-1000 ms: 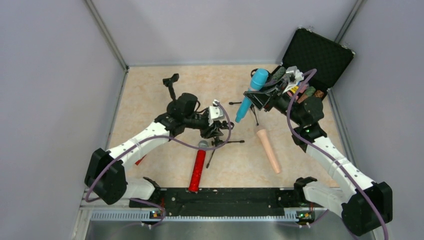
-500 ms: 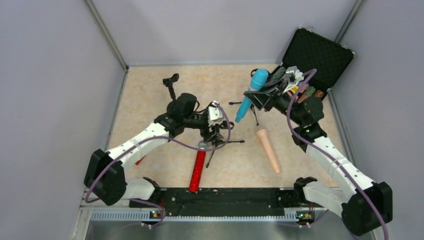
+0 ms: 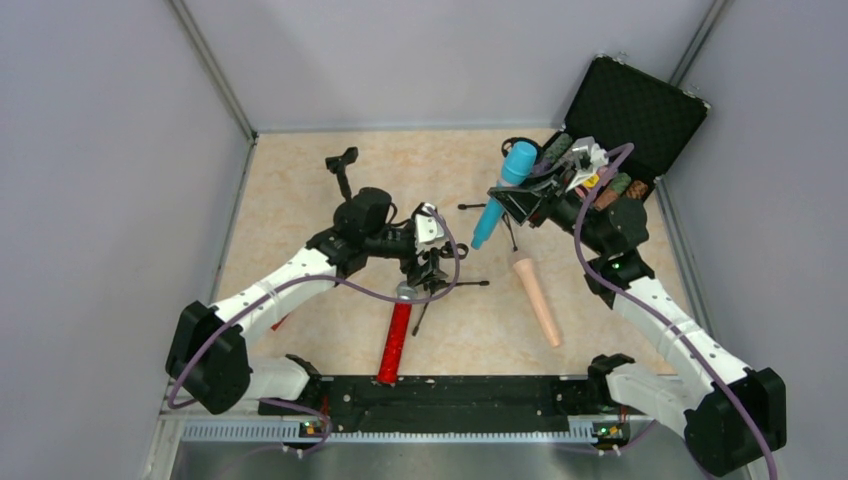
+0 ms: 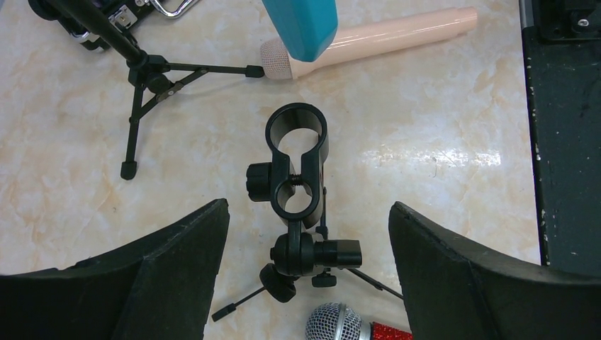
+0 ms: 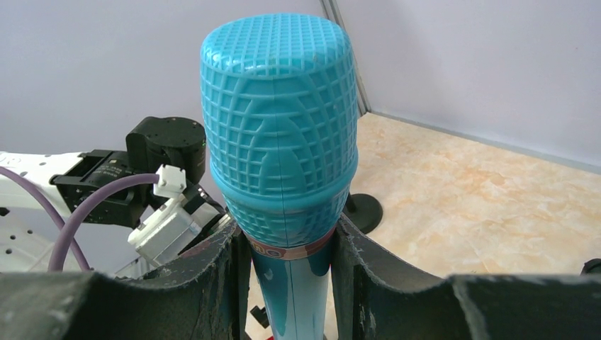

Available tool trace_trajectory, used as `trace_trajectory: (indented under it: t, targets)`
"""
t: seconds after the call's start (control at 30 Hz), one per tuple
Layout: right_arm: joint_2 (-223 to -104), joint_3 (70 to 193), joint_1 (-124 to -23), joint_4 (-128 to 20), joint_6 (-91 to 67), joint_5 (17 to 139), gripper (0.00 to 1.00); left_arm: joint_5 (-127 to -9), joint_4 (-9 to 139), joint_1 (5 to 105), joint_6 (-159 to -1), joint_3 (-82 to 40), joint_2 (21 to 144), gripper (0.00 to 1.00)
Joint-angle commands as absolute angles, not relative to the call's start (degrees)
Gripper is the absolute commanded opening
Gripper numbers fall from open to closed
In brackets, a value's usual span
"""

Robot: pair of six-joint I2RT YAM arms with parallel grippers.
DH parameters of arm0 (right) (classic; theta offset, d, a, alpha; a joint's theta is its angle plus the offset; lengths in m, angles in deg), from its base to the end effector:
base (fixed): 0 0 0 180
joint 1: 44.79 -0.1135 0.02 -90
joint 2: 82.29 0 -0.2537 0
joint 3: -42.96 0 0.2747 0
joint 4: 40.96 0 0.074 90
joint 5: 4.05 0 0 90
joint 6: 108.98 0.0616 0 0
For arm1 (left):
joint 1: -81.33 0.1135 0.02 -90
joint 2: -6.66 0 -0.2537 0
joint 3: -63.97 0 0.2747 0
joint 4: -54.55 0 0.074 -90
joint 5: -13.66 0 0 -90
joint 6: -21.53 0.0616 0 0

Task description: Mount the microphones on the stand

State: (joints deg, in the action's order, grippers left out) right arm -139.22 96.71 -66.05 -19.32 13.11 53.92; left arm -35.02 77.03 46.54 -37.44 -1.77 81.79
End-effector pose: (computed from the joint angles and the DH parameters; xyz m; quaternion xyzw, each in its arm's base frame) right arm 0.2450 0.1304 0.3508 -0.1698 0.5805 0.4942 0.6245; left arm 0.2462 -0.2206 0.2504 0.5883 0.5935 -0.3231 0.4442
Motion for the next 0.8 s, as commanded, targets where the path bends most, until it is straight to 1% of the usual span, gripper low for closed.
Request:
trace_trajectory:
  t: [0.0,0.17,0.27,0.6,0.77]
  targets:
    - [-137.4,96.8,-66.4,-15.3,12.8,53.3,0.00,-33.1,74.4,46.3,-37.1,-1.4,80.3,0.86]
    - [-137.7,95.9,-66.4,-13.1,12.6,52.2,0.00,-32.3,74.2,46.3,-36.7,-1.2,80.6,0.84]
    - [-137.9,95.6,-66.4,-11.2,12.5,50.7,0.00,-31.2,74.2,46.3,-37.5,-1.6,81.3,0.80]
    - [-138.8,94.1,-66.4,-5.5,14.9,48.7,0.00,-31.3,75.1,46.2,-36.7,-1.7,81.8,0.73]
    - [-139.3,94.1,-66.4,-5.3,15.5,48.5,0.00,-30.4,77.2,46.3,-35.9,-3.0,82.9,0.64]
